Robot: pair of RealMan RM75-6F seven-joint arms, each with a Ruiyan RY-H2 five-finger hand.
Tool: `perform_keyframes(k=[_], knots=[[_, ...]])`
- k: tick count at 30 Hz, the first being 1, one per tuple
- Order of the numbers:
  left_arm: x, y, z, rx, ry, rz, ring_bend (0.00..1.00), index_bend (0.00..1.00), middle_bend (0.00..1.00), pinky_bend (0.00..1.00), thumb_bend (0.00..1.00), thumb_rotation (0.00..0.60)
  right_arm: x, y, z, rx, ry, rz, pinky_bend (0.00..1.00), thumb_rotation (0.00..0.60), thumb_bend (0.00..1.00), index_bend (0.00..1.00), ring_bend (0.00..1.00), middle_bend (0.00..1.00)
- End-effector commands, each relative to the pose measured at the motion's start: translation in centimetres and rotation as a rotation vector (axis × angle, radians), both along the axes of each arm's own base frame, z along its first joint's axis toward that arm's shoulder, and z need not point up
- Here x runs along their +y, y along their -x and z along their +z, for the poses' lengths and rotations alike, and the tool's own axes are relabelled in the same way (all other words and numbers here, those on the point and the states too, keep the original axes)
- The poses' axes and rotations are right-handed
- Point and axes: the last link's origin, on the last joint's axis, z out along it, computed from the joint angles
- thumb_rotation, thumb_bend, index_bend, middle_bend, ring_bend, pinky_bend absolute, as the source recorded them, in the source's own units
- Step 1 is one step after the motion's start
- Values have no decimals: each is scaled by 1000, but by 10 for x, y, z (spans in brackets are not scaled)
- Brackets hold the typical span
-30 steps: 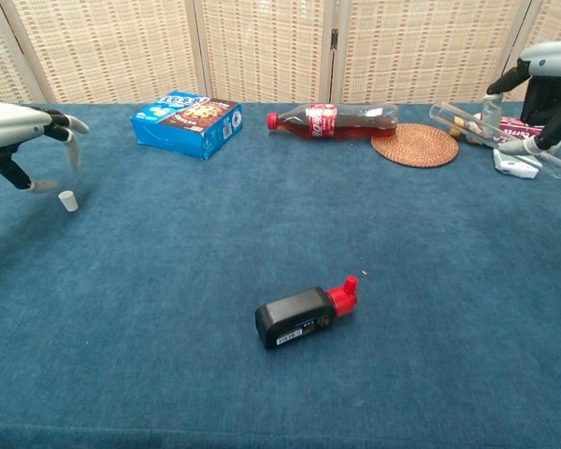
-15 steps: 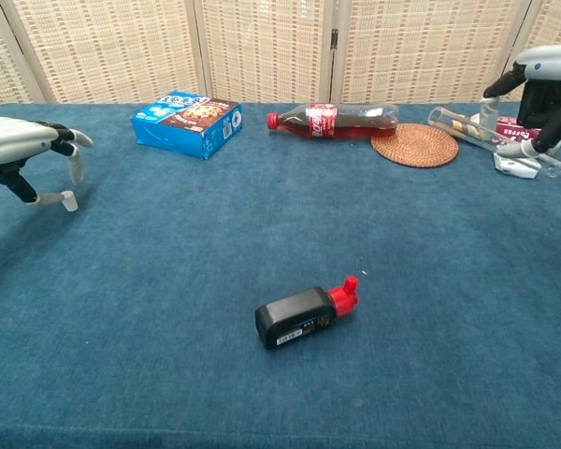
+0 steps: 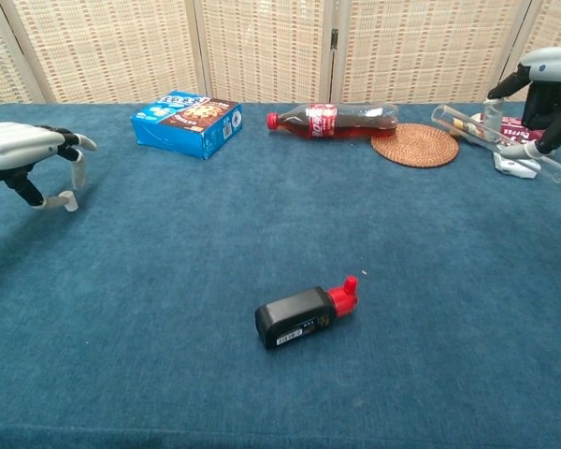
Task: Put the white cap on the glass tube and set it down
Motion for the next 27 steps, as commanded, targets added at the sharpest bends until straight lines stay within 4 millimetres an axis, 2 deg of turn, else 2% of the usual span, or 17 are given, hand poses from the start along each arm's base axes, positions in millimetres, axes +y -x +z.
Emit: perform_keyframes(k=[1,27], knots=[[0,1,0,3,0,2,0,436,0,0,339,600,0,0,0,3,-2,1,1000,600,604,832,1000,1000],[4,5,-5,-1,4,33,0,454,0,0,339,600,-1,1,-1,6,-2,-5,1000,600,604,832,1000,1000]])
